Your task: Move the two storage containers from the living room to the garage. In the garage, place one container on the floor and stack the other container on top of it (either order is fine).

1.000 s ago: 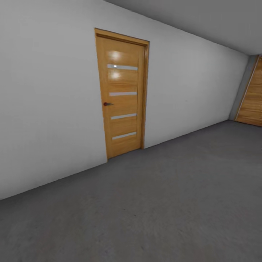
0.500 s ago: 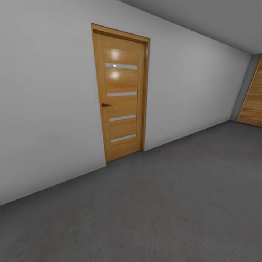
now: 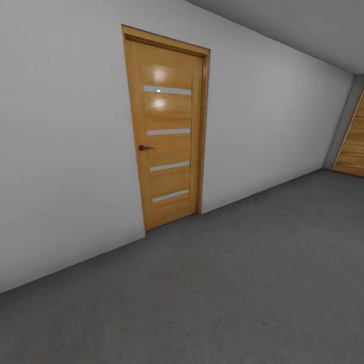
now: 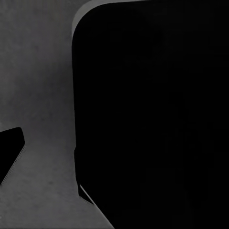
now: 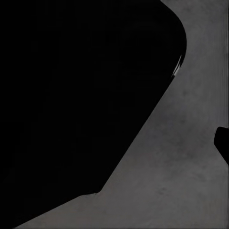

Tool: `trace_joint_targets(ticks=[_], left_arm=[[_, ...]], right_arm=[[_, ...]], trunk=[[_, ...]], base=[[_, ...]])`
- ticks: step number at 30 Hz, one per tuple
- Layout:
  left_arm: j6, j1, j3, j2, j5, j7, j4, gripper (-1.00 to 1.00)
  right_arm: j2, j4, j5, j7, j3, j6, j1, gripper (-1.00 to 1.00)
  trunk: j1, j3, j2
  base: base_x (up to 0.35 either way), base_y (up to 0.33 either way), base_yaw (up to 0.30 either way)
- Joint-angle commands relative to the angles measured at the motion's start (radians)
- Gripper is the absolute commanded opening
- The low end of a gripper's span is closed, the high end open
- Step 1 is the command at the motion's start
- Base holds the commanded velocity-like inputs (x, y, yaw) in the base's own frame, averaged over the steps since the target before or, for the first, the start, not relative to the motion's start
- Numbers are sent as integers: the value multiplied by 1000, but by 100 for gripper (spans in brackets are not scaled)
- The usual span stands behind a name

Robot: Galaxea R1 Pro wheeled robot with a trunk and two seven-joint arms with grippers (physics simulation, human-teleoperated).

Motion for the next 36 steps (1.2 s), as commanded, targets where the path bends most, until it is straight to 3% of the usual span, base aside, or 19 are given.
trace_joint_targets(ticks=[1, 36], left_arm=[[0, 0, 1, 0, 1, 0, 0, 100], [-2, 0, 1, 0, 6, 1, 0, 100]], right_arm=[[0, 0, -8, 0, 8, -1, 0, 100], [1, 0, -8, 0, 8, -1, 0, 100]], trunk=[[1, -1, 0], [1, -1, 0]], base=[[312, 0, 0], [313, 0, 0]])
